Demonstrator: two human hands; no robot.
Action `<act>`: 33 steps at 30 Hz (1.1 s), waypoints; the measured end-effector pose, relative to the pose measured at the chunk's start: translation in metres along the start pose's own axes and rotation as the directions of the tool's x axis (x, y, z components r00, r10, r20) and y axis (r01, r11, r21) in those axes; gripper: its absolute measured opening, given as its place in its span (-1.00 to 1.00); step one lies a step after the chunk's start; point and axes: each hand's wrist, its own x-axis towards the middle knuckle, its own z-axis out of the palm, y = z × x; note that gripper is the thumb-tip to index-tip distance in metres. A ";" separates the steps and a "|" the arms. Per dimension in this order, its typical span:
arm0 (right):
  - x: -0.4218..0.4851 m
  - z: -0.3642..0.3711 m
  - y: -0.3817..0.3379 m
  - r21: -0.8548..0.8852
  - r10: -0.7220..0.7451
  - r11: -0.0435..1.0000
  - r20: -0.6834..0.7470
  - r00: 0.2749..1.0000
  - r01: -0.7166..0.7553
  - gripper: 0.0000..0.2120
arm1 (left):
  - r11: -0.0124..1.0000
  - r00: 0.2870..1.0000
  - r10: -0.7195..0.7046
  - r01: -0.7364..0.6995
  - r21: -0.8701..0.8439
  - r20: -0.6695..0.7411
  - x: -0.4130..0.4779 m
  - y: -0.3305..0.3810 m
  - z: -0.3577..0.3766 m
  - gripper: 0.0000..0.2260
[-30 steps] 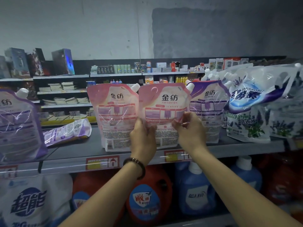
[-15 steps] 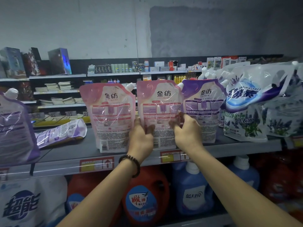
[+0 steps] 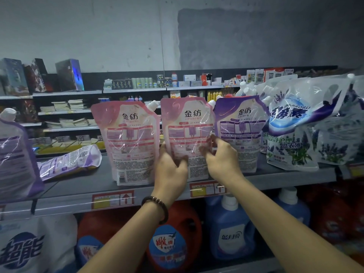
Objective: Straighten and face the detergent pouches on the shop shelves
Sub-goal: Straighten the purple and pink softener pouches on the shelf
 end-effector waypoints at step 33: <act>0.033 -0.097 0.068 0.177 0.199 0.969 -0.159 0.967 -0.171 -0.55 | 0.962 0.931 -0.137 0.207 -0.181 0.337 -0.007 0.068 0.112 -0.60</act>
